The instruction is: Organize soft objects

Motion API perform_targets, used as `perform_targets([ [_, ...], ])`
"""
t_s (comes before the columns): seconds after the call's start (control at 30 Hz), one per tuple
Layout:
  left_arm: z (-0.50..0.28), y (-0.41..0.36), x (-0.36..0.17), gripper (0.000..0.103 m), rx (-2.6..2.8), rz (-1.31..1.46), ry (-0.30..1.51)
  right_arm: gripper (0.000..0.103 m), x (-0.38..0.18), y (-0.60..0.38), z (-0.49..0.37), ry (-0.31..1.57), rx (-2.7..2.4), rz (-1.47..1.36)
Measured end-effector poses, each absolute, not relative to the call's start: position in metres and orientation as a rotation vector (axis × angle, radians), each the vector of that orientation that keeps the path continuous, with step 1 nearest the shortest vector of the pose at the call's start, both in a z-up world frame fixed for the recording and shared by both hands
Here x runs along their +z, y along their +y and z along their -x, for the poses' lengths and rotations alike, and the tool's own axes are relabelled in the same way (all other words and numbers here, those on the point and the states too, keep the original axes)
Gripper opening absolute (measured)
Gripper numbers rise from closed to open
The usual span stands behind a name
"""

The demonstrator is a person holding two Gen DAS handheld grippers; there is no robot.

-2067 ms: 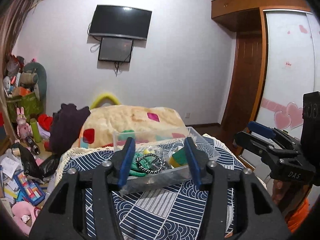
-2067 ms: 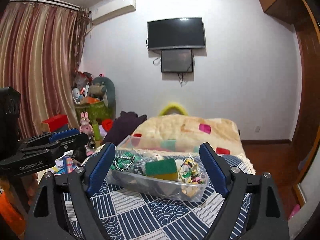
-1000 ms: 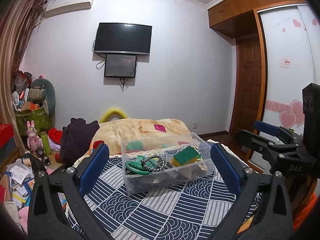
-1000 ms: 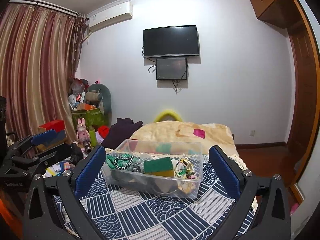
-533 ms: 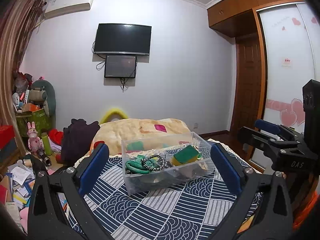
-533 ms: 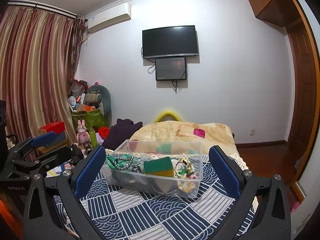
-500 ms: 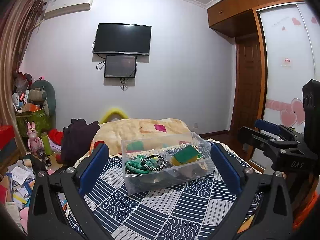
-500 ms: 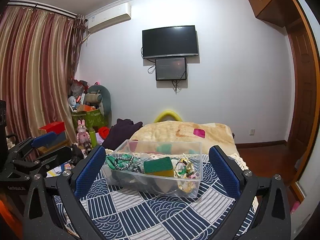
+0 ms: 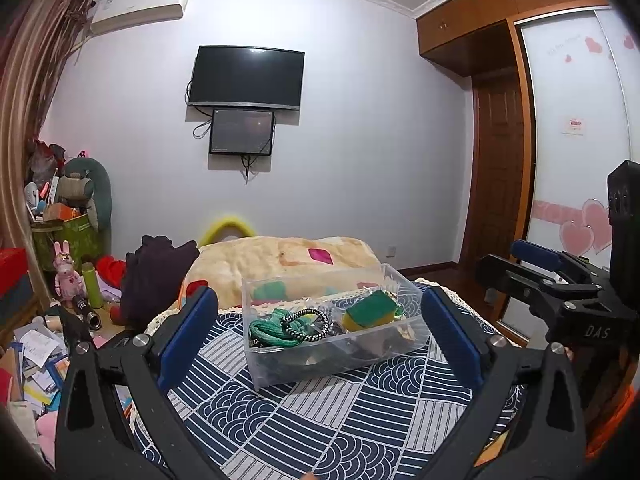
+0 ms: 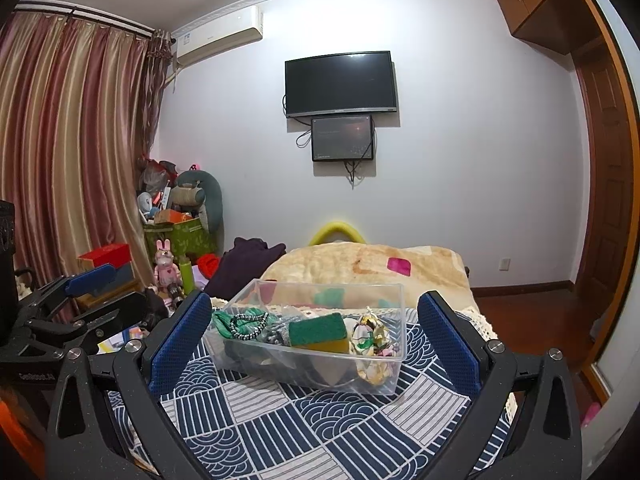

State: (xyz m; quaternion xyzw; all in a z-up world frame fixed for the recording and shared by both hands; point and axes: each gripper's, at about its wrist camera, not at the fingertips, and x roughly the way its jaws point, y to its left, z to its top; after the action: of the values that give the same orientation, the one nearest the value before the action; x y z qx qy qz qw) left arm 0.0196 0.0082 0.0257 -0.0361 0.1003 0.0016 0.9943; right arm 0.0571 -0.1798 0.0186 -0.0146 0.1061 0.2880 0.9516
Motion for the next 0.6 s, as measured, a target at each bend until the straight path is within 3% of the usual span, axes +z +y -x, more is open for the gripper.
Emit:
perform_targets([
  [0.6,-0.0211,0.0107,0.0234,0.103,-0.026,0.1,0.23,0.103,0.0212,-0.1787,-0.0576,0.219,0.584,0.029],
])
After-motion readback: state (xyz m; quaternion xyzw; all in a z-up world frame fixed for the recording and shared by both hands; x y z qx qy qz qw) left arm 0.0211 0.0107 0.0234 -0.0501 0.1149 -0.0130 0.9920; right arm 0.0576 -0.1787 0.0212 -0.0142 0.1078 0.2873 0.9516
